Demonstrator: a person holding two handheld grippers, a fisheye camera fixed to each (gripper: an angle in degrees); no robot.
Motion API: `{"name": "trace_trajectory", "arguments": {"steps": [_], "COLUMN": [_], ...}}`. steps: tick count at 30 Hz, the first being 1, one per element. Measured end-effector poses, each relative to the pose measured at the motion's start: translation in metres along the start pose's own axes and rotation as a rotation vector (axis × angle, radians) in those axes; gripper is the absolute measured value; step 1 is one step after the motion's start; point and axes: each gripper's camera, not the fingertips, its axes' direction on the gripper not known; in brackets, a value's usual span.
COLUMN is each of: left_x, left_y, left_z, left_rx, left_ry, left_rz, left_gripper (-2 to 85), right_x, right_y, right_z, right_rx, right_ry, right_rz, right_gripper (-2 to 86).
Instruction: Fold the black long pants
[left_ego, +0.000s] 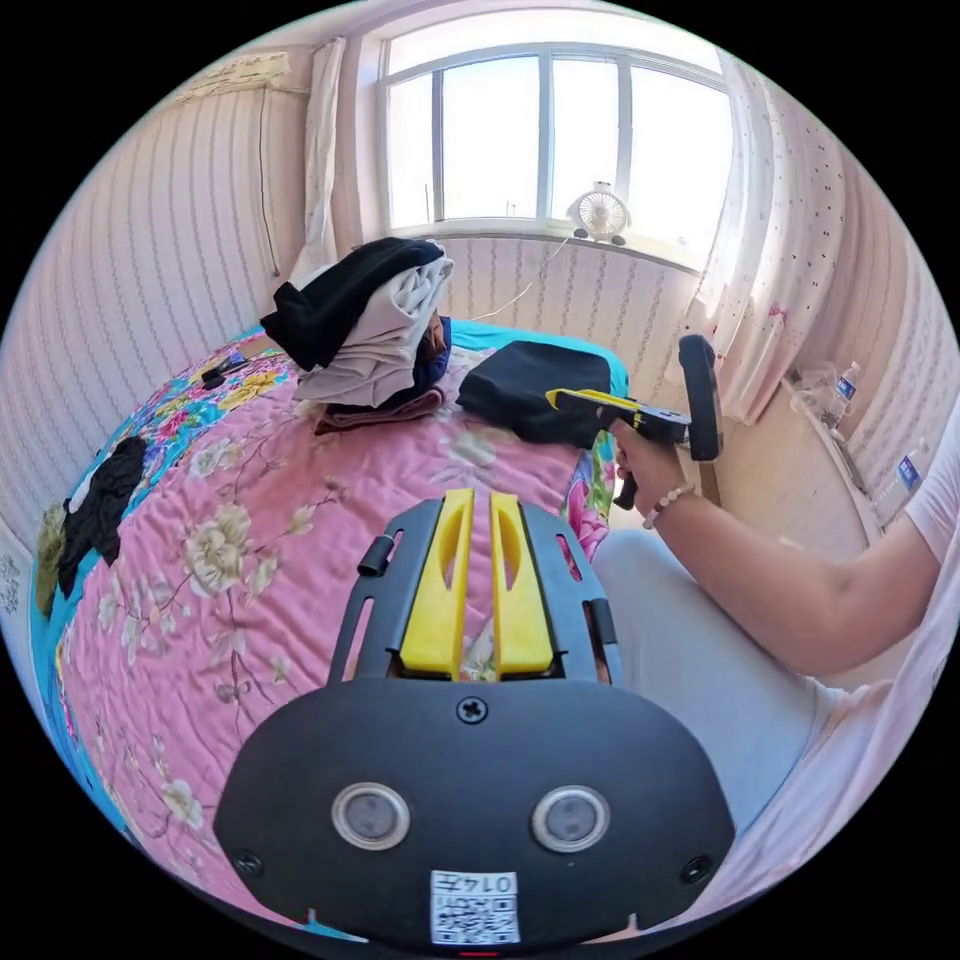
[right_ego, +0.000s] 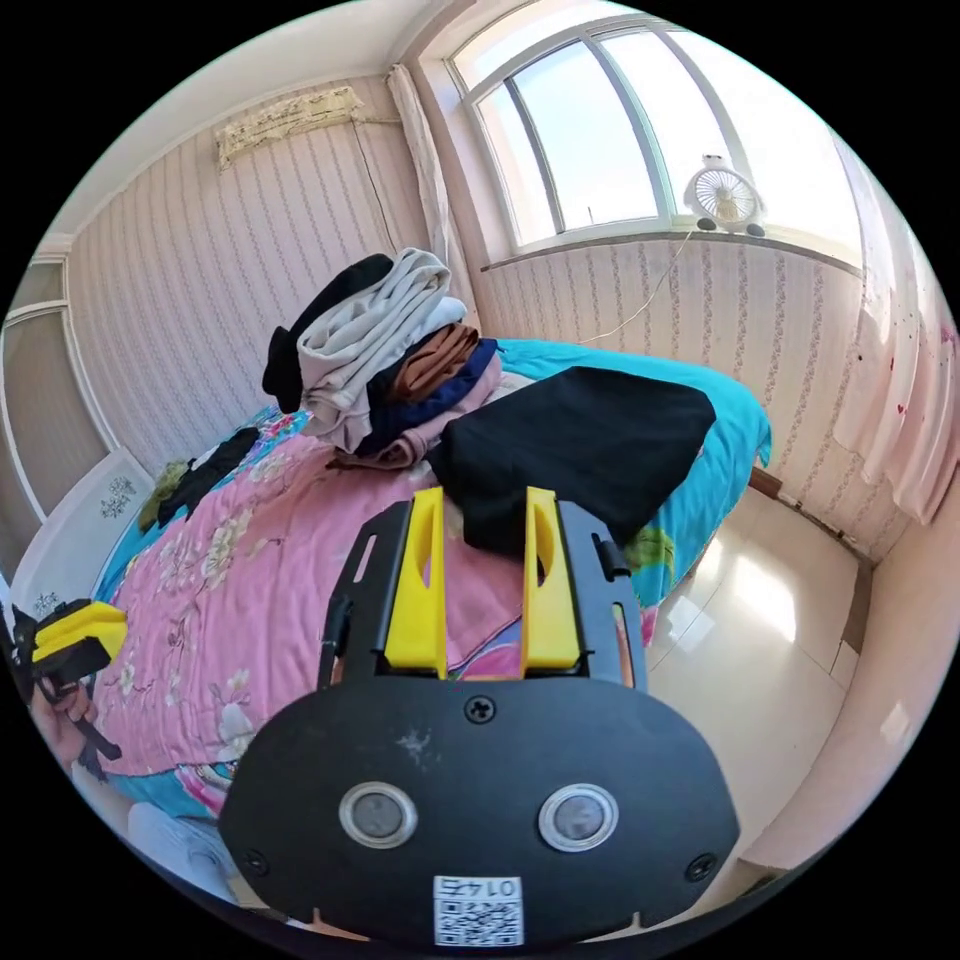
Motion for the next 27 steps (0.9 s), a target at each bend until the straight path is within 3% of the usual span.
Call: {"name": "trace_trajectory", "arguments": {"steps": [7,12,21,25,27], "left_x": [-0.008,-0.022,-0.002,0.021,0.023], "left_y": [-0.059,-0.12,-0.198,-0.21,-0.213], "left_z": [0.086,0.159,0.258,0.292,0.29], "left_rx": [-0.109,-0.128,-0.135,-0.237,-0.235], "left_ry": [0.018,0.062,0.15,0.138,0.078], "left_rz": [0.037,0.043,0.082,0.156,0.166], "left_gripper": [7.9,8.9,12.0,8.3,1.7], "right_x": [0.044,0.102,0.194,0.203,0.201], "right_y": [-0.054,-0.074,-0.074,-0.078,-0.08], "right_z": [0.049,0.019,-0.067,-0.075,-0.081], "right_rx": [-0.124,-0.02,0.267,0.224,0.226], "right_ry": [0.111,0.0,-0.033,-0.085,-0.105], "right_rz": [0.057,0.198,0.473,0.469,0.434], "right_gripper": [11.2,2.0,0.0,-0.1,-0.1]}}
